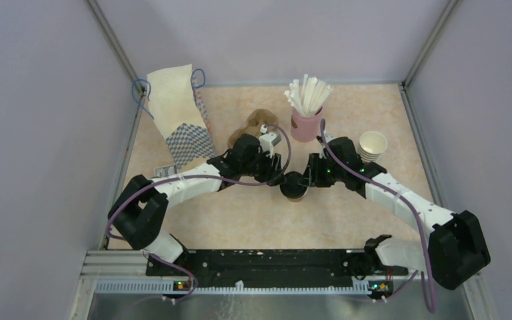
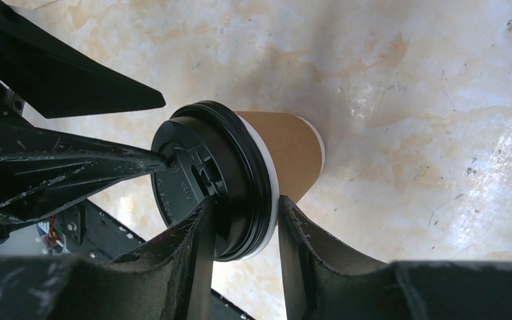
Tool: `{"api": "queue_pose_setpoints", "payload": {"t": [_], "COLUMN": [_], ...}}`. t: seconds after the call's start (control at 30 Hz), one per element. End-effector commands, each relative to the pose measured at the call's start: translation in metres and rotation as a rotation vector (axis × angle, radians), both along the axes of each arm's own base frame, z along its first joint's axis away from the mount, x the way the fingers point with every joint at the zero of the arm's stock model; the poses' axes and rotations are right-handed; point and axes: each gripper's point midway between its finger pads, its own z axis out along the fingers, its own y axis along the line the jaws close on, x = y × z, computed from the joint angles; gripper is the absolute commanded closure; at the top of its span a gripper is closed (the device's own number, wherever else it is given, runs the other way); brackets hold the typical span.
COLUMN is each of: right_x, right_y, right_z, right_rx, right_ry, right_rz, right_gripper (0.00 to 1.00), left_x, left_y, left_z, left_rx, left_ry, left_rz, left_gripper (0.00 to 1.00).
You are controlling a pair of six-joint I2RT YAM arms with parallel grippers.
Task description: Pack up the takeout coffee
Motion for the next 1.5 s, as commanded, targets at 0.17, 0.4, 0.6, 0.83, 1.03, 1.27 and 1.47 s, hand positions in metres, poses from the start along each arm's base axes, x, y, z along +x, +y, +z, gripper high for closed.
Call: {"api": "queue_pose_setpoints", "payload": {"t": [0.17, 0.4, 0.6, 0.83, 1.03, 1.27, 1.47], "right_x": [-0.002, -0.001, -0.002, 0.002, 0.000, 0.008, 0.009], "right_y": [-0.001, -0.011, -0.005, -0.008, -0.007, -0.013, -0.011], "right_z": [-0.011, -0.015, -0.003, 0.012, 0.008, 0.004, -0.006], "right_rx": [0.010, -0.011, 0.039, 0.040, 0.044, 0.009, 0.001], "right_ry": [0.012, -0.005, -0.013, -0.041, -0.038, -0.065, -0.037], "right_rz": [0.007, -0.012, 0.006, -0.021, -0.016, -0.043, -0.033], "right_gripper": [0.70, 0.72, 0.51, 0.48, 0.57, 0.69, 0.67], "left_x": [-0.001, 0.003, 0.001, -0.013, -0.010, 0.008, 0.010], "left_y": [-0.014, -0.018, -0.020, -0.032, -0.035, -0.021, -0.011], "left_z": [0.003, 0.006, 0.011, 0.022, 0.018, 0.020, 0.009], "left_rx": [-0.047, -0.056, -0.066, -0.152, -0.161, -0.068, 0.005], "left_ry": [0.024, 0.013, 0.019, 0.064, 0.074, 0.006, 0.001], "left_rz": [-0.038, -0.039, -0.046, -0.125, -0.115, -0.019, -0.002], "left_gripper": [0.48, 0.51, 0.52, 0.57, 0.57, 0.48, 0.48]}}
